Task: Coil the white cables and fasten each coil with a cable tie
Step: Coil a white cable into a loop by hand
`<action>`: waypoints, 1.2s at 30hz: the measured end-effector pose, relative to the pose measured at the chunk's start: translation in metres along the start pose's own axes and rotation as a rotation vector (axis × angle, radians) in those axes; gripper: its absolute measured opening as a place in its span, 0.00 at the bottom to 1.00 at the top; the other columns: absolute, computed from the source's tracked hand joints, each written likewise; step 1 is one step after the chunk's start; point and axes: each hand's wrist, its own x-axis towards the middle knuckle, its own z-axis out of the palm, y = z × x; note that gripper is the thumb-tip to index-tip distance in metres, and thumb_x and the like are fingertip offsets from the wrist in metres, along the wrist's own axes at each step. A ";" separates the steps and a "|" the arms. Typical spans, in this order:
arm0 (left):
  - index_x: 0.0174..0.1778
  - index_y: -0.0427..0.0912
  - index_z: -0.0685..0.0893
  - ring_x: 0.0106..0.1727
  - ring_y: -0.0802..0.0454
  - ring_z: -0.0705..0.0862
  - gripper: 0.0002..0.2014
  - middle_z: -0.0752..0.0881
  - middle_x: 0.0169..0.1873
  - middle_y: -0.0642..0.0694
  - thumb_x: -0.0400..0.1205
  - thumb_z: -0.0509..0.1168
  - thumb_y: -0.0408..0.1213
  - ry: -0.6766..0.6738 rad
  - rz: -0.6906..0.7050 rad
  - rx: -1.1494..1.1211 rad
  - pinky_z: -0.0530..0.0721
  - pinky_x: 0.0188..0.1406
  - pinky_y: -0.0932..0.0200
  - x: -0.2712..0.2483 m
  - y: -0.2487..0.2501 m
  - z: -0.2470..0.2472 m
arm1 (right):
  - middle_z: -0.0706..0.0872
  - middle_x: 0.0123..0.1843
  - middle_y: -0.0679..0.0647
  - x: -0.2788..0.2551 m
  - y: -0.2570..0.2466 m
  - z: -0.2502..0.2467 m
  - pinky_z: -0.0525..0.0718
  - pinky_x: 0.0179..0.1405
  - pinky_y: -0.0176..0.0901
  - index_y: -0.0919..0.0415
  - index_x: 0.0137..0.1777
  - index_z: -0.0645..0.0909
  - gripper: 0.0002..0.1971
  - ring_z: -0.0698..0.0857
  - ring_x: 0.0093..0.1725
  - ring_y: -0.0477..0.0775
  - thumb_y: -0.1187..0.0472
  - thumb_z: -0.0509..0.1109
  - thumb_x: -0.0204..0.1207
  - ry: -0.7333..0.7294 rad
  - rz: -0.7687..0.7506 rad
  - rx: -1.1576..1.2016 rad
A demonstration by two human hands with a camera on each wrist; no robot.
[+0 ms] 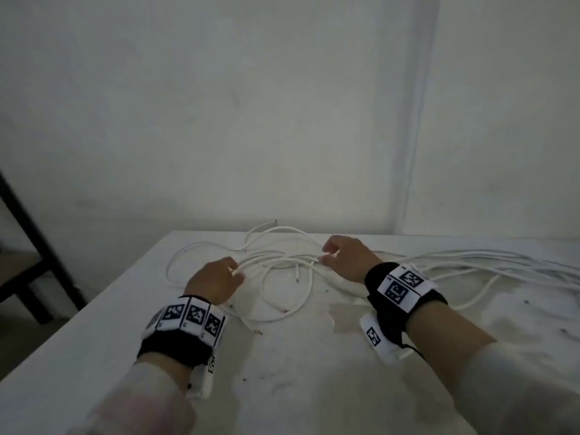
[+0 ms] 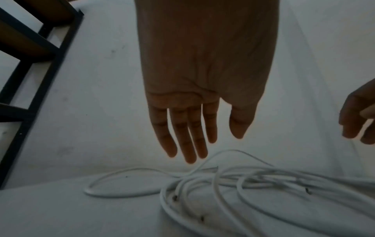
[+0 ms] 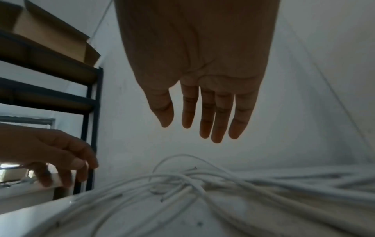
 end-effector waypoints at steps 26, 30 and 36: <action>0.50 0.38 0.75 0.31 0.48 0.71 0.09 0.75 0.31 0.45 0.85 0.52 0.38 0.221 0.046 -0.670 0.67 0.32 0.54 -0.003 0.043 -0.009 | 0.75 0.67 0.60 -0.027 0.028 -0.023 0.71 0.56 0.45 0.62 0.67 0.69 0.14 0.75 0.63 0.60 0.62 0.57 0.82 -0.082 0.017 -0.394; 0.52 0.39 0.73 0.26 0.49 0.69 0.07 0.73 0.30 0.45 0.86 0.52 0.38 0.247 0.147 -0.723 0.68 0.26 0.58 -0.014 0.055 -0.010 | 0.77 0.66 0.59 -0.057 0.034 -0.046 0.73 0.57 0.46 0.60 0.68 0.71 0.15 0.77 0.64 0.60 0.58 0.55 0.84 0.006 -0.005 -0.445; 0.55 0.35 0.76 0.47 0.44 0.75 0.11 0.79 0.44 0.39 0.85 0.53 0.37 0.452 0.116 -0.692 0.70 0.48 0.54 -0.028 0.068 -0.017 | 0.80 0.66 0.55 -0.111 0.059 -0.079 0.73 0.59 0.46 0.56 0.72 0.69 0.19 0.79 0.64 0.58 0.53 0.52 0.85 0.207 -0.082 -0.394</action>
